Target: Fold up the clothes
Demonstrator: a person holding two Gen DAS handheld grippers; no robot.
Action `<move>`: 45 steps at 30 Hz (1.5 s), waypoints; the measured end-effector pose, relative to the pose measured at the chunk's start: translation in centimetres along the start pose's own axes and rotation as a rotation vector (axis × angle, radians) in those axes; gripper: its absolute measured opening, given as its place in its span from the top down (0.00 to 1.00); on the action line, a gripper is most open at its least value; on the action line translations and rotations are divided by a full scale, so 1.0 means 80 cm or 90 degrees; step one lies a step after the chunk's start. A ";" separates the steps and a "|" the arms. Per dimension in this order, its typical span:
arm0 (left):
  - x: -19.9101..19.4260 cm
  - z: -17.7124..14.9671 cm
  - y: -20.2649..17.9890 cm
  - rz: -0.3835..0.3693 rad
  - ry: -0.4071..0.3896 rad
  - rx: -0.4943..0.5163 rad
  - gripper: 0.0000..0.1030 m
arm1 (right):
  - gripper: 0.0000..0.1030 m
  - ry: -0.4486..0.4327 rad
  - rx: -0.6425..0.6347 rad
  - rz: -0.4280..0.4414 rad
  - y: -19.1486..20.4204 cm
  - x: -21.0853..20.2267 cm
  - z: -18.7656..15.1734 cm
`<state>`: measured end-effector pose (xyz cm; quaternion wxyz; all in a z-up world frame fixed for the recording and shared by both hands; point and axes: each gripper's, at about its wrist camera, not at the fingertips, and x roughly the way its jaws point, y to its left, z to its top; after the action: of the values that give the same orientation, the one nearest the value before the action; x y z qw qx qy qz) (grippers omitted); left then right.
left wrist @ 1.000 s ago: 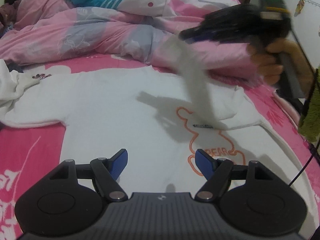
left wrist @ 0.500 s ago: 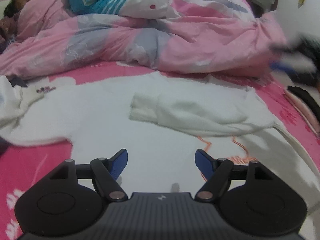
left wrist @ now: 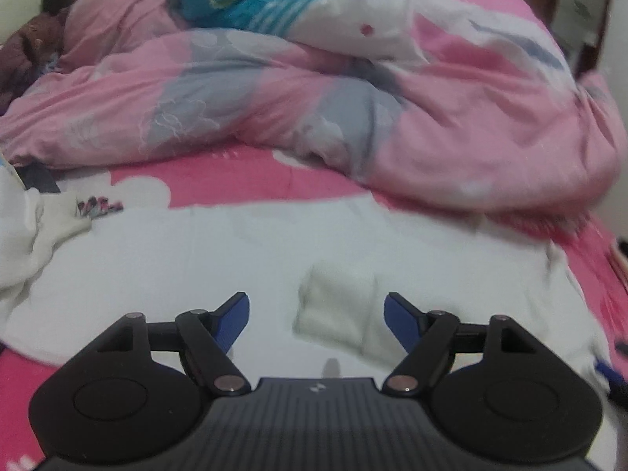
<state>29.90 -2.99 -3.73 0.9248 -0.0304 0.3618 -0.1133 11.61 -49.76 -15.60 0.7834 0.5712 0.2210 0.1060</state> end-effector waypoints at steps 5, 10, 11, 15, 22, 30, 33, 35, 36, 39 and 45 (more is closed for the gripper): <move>0.043 0.008 -0.007 0.028 0.025 0.008 0.18 | 0.63 -0.003 -0.010 0.002 -0.003 0.000 0.001; 0.077 0.001 -0.006 0.038 0.067 0.010 0.32 | 0.63 -0.007 -0.020 0.004 -0.005 0.001 0.002; 0.082 -0.001 -0.005 0.036 0.072 0.009 0.36 | 0.63 -0.006 -0.026 0.001 -0.004 0.002 0.001; 0.087 -0.007 -0.010 0.031 0.074 0.014 0.69 | 0.63 -0.003 -0.037 -0.005 -0.003 0.003 0.000; 0.068 -0.010 -0.026 0.062 0.054 0.028 0.97 | 0.63 -0.003 -0.028 0.005 -0.008 0.000 0.002; -0.001 -0.001 -0.023 0.069 0.015 -0.015 0.97 | 0.63 0.001 -0.038 0.002 -0.007 0.001 0.004; -0.011 -0.003 -0.018 0.070 0.021 -0.030 0.97 | 0.63 -0.001 -0.041 0.000 -0.007 0.001 0.003; -0.017 -0.004 -0.015 0.071 0.025 -0.040 0.97 | 0.63 0.000 -0.042 0.000 -0.007 0.002 0.003; -0.017 -0.007 -0.009 0.068 0.032 -0.059 0.97 | 0.63 0.000 -0.042 0.001 -0.007 0.002 0.004; -0.013 -0.019 0.003 0.076 0.049 -0.070 0.97 | 0.63 0.000 -0.044 0.001 -0.007 0.003 0.005; -0.003 -0.040 0.015 0.157 0.058 -0.018 0.85 | 0.63 0.004 -0.061 -0.013 -0.004 0.004 0.003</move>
<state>27.78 -1.64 -6.08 0.9139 0.0067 0.4058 0.0053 12.00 -49.94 -15.91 0.8102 0.5302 0.2242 0.1103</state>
